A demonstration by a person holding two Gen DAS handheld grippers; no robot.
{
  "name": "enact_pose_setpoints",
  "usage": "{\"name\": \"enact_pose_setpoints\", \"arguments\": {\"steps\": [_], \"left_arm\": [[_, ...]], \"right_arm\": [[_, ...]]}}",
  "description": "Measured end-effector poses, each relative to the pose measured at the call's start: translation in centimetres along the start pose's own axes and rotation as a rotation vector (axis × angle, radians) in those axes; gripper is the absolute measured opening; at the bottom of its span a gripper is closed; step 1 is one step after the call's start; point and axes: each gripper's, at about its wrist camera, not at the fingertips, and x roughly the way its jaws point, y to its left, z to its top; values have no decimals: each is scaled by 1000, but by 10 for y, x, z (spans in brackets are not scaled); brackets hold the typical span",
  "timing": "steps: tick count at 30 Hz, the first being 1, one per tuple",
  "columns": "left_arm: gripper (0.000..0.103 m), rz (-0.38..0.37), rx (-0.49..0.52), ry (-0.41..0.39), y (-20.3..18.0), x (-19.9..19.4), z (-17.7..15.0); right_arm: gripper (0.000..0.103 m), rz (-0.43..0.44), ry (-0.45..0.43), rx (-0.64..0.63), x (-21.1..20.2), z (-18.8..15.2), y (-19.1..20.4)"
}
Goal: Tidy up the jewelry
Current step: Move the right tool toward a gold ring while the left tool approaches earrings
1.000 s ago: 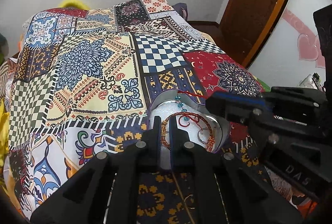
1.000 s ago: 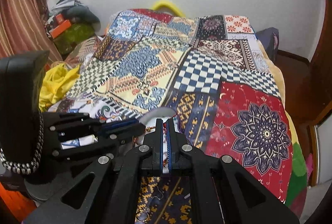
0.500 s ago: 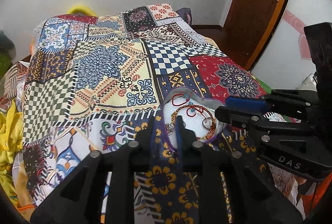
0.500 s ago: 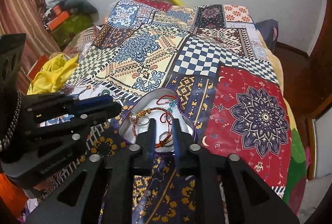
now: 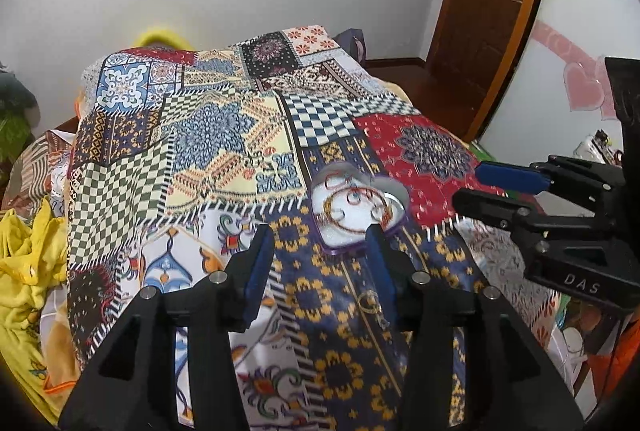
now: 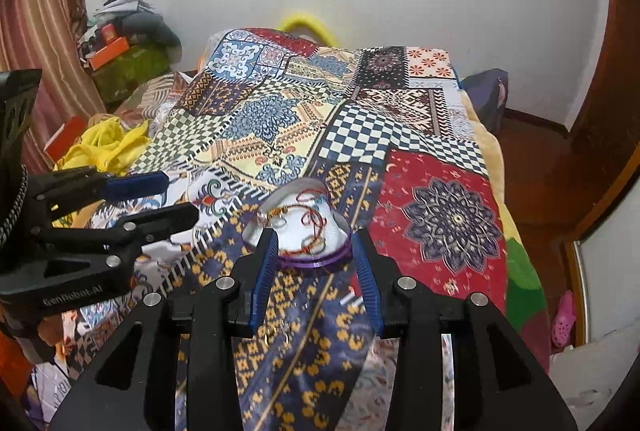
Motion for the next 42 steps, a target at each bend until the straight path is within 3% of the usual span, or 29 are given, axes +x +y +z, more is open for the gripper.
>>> {"name": "enact_pose_setpoints", "arguments": {"steps": [14,22,25,27,29,38,42], "left_arm": [[50,-51,-24,144,-6,26,-58],[49,-114,-48,133,-7,22,-75],[40,-134,-56,144,-5,28,-75],[32,-165,-71,166,-4,35,-77],[31,-185,-87,175,-4,40,-79],[31,-172,-74,170,-14,44,-80],[26,-199,-59,181,-21,48,-77]], "right_arm": [[35,1,119,-4,28,-57,11],[35,32,150,-37,47,-68,25],[35,36,138,-46,51,-67,28],[28,42,134,-48,53,-69,29],[17,69,138,-63,53,-71,31],[17,97,123,-35,41,-73,25],[17,84,106,-3,33,-73,16]]}}
